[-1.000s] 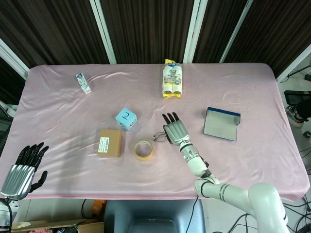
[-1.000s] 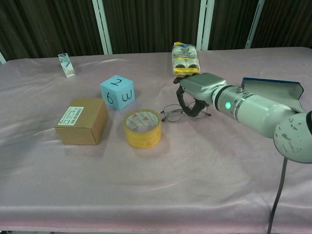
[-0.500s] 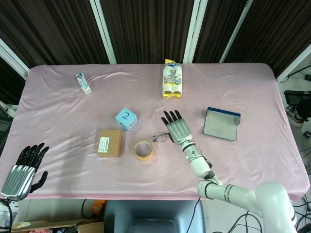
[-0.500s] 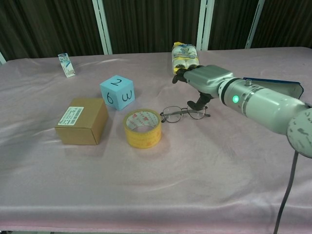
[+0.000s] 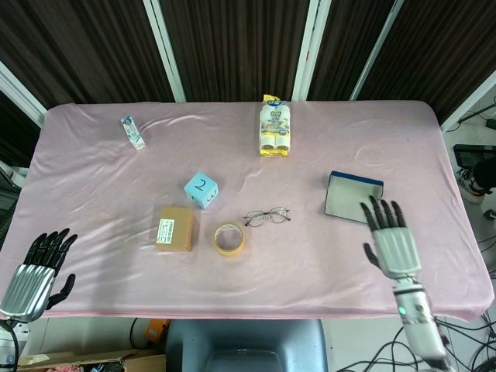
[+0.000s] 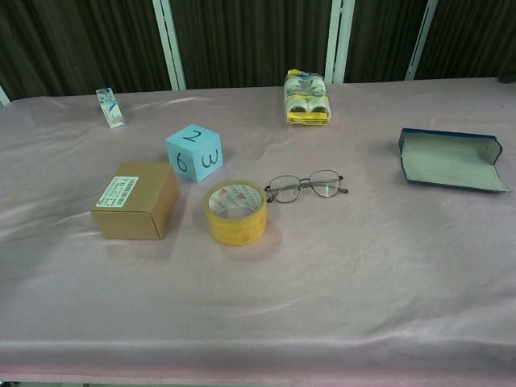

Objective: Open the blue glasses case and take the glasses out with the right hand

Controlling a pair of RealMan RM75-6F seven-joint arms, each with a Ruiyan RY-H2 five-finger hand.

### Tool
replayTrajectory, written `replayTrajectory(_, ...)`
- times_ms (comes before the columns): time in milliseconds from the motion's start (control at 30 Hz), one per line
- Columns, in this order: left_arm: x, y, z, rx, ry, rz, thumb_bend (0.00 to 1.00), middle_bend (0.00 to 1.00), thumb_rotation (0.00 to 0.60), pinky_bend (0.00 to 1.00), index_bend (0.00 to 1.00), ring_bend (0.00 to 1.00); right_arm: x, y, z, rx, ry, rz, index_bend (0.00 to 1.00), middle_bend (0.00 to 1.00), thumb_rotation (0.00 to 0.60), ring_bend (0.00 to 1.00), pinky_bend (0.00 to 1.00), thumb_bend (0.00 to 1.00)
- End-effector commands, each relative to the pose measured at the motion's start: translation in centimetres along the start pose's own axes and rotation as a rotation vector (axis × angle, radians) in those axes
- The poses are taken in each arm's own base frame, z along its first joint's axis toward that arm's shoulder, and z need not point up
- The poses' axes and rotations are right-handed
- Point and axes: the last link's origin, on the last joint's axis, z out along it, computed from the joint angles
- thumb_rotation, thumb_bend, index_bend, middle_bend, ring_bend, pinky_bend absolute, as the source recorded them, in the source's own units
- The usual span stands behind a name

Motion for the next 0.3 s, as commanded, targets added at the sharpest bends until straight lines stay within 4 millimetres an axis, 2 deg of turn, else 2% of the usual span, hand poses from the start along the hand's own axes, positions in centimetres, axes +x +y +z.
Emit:
replayTrajectory(33,0.1,0.1,-0.1,-0.002,0.01,0.004,0.42,0.0,0.6,0.05,0.0,0.0,-0.8,4.6,-5.8,-0.106,0.024,0.051,0.08,0.05,0.6,0.0,0.0,0.48)
replayTrajectory(300,0.2,0.2,-0.8,-0.006,0.034,0.011,0.42,0.0,0.6,0.05,0.0,0.0,-1.1,5.7,-6.2,-0.115,0.049,0.098,0.1,0.04,0.6,0.0,0.0,0.48)
